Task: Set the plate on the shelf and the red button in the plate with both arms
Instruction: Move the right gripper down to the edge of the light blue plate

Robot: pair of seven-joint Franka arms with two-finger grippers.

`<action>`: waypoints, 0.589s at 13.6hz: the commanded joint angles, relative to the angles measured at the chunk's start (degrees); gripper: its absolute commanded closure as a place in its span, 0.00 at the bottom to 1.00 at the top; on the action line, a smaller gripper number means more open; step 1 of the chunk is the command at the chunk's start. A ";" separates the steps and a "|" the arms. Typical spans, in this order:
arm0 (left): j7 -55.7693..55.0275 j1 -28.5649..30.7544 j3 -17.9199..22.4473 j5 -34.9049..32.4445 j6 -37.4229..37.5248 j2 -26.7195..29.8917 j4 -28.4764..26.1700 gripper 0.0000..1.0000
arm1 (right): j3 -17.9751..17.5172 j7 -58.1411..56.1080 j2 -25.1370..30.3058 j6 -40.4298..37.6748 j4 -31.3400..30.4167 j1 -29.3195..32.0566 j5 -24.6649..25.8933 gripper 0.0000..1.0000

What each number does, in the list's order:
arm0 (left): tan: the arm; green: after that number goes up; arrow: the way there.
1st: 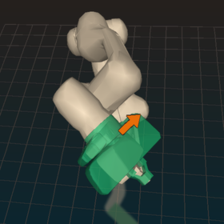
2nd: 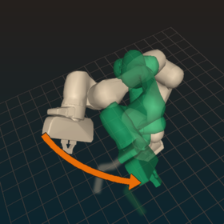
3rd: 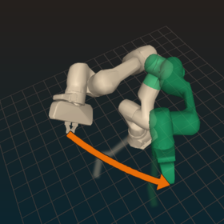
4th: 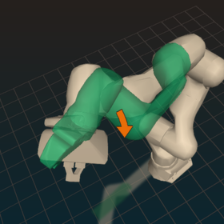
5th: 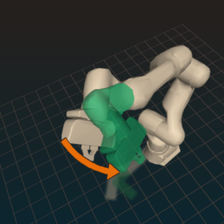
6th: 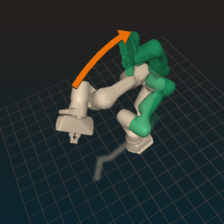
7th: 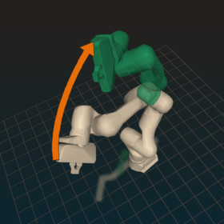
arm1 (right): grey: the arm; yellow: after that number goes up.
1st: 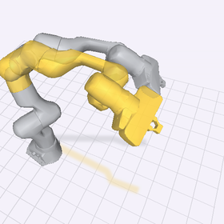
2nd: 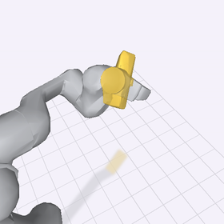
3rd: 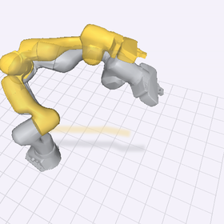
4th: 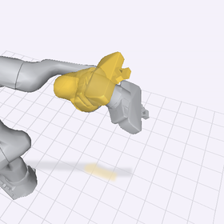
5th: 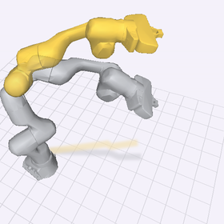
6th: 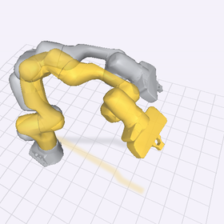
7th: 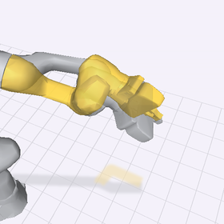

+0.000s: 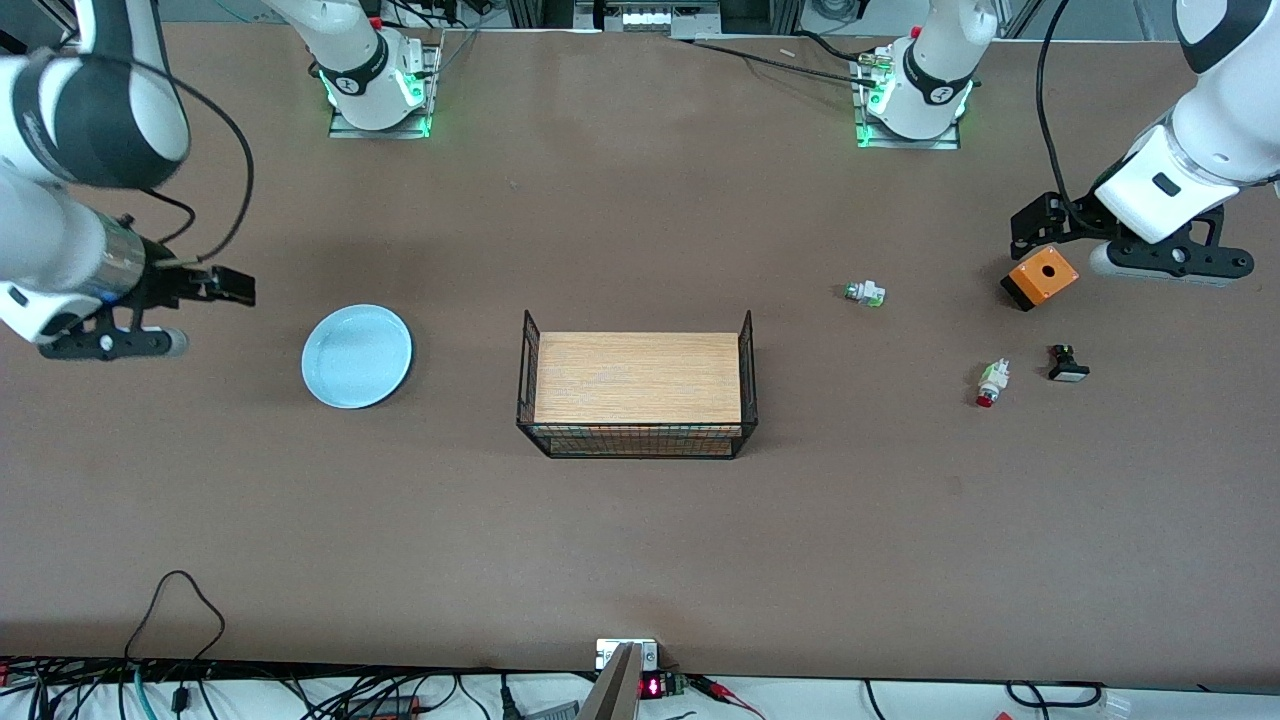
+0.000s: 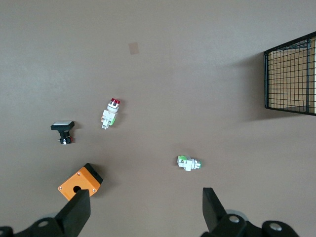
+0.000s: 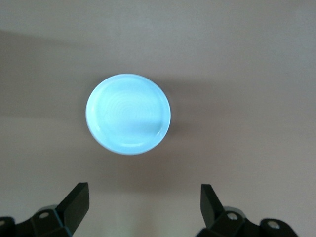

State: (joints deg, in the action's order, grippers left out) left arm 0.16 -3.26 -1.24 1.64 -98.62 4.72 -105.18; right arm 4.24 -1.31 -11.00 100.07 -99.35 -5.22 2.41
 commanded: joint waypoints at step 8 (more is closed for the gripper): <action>-0.51 -0.26 0.09 0.30 1.77 -0.85 1.74 0.00 | 0.24 0.43 -6.58 9.09 -6.29 2.33 -1.27 0.00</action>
State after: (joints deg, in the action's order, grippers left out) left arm 0.16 -3.26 -1.24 1.64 -98.24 4.70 -105.18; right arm 4.73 -1.07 -16.34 108.68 -106.20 -2.77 2.13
